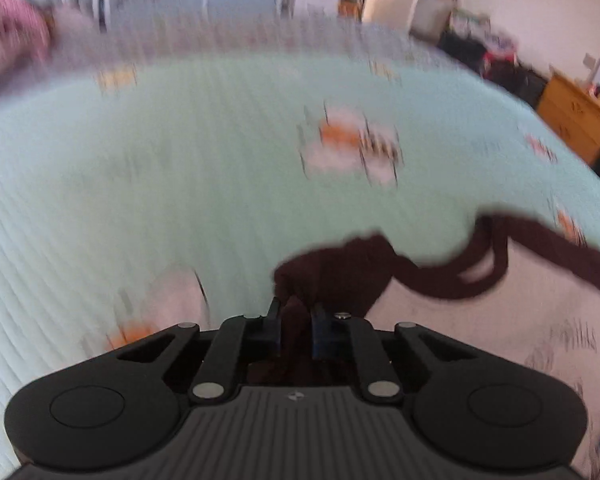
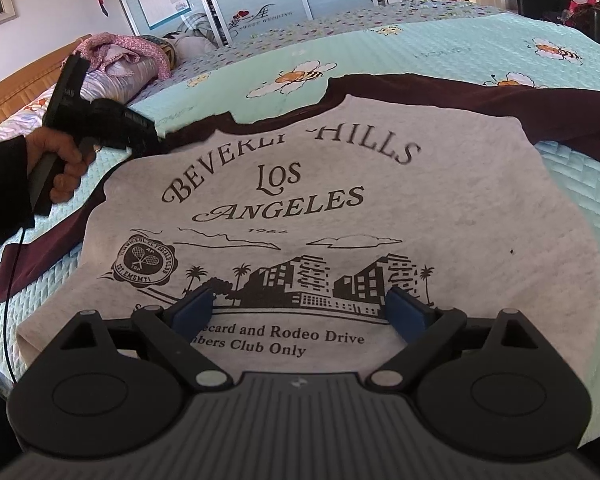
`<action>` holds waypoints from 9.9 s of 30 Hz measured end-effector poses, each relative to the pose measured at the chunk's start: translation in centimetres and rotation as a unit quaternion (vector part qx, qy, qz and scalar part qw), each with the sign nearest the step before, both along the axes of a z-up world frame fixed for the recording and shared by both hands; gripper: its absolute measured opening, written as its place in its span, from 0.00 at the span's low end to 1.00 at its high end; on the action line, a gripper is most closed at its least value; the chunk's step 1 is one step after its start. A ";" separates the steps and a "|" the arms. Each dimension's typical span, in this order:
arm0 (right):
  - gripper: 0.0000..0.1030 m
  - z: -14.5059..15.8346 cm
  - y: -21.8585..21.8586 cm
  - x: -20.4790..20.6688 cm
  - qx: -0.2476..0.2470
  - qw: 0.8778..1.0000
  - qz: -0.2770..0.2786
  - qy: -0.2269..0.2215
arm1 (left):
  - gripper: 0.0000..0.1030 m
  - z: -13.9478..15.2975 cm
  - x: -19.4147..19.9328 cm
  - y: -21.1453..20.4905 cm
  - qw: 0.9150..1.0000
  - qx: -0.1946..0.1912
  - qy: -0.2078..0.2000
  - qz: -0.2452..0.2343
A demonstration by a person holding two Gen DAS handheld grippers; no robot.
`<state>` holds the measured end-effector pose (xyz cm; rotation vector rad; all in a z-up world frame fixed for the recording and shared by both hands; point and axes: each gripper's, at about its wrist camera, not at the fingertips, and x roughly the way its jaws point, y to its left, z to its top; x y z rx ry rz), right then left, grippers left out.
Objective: Fold clothes
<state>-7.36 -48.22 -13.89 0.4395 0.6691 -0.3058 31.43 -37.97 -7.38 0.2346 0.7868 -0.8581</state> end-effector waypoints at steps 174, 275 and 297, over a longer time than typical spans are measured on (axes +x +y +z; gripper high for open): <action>0.15 10.0 -0.4 -3.9 -0.175 0.975 -0.103 0.088 | 0.68 -4.6 -26.3 11.0 0.983 -0.014 0.173 0.062; 0.78 11.0 -20.1 2.0 -0.009 0.996 -0.007 -0.088 | 0.66 3.8 -10.2 2.6 0.999 0.008 -0.013 -0.033; 0.14 0.1 -30.2 16.7 0.078 0.992 0.098 0.031 | 0.54 -5.4 1.2 -6.1 0.993 0.051 0.047 -0.093</action>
